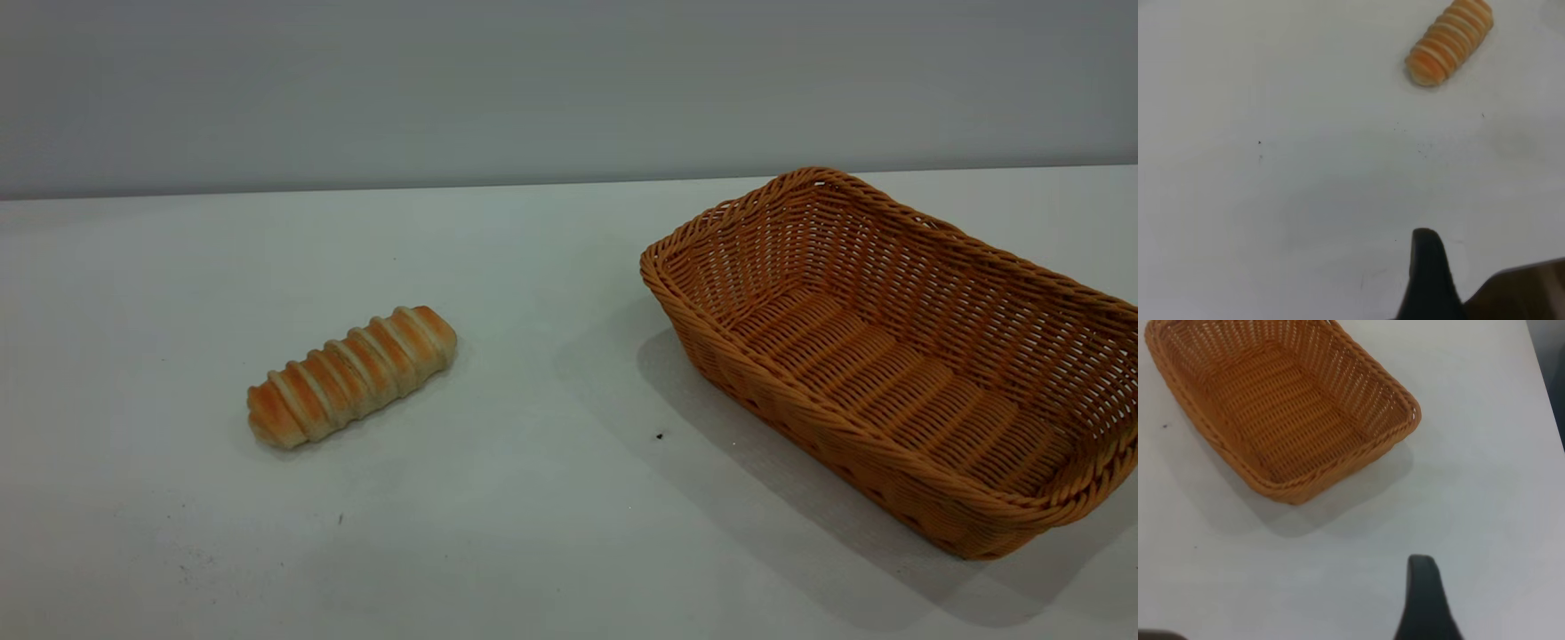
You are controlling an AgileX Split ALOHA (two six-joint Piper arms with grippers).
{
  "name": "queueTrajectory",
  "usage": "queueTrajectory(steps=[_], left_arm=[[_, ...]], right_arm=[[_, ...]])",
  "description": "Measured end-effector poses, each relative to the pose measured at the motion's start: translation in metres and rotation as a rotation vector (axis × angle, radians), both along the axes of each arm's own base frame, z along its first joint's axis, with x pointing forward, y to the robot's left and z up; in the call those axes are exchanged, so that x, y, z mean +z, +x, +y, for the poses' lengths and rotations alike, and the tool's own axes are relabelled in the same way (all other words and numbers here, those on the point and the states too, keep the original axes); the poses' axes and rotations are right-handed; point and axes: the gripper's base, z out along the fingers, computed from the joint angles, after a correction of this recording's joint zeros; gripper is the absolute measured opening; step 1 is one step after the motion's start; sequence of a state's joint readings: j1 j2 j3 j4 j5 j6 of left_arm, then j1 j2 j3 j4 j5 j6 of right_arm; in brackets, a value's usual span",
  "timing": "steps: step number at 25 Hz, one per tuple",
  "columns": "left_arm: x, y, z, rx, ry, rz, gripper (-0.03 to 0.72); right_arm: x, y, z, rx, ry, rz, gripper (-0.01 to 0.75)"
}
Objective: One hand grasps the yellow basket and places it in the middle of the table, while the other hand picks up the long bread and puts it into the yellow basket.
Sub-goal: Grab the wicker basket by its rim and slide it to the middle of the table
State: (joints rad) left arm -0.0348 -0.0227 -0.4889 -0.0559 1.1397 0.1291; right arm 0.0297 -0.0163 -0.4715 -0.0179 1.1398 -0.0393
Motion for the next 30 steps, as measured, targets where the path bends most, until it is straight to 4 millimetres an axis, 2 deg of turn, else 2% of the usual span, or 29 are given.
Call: queueTrajectory(steps=[9,13,18,21,25,30], left_arm=[[0.000,0.000,0.002,-0.087,0.000,0.000,0.563],[0.000,0.002,0.003,-0.069,-0.014,0.017,0.563],[0.001,0.021,0.007,0.043,-0.015,0.148,0.563],[0.002,0.040,0.008,0.087,0.016,0.253,0.563],[0.006,0.072,0.004,0.092,0.022,0.263,0.563],[0.005,0.106,-0.004,0.098,-0.041,0.240,0.563]], right_arm=[[0.000,0.000,-0.001,0.082,0.000,0.000,0.557],[0.000,0.000,0.000,0.145,0.009,0.001,0.557],[0.000,0.000,-0.001,0.234,0.025,0.003,0.557],[0.000,0.004,-0.005,0.183,0.041,0.023,0.557],[0.004,0.028,-0.004,0.078,0.048,0.153,0.557],[0.012,0.072,0.011,0.014,0.148,0.167,0.557]])
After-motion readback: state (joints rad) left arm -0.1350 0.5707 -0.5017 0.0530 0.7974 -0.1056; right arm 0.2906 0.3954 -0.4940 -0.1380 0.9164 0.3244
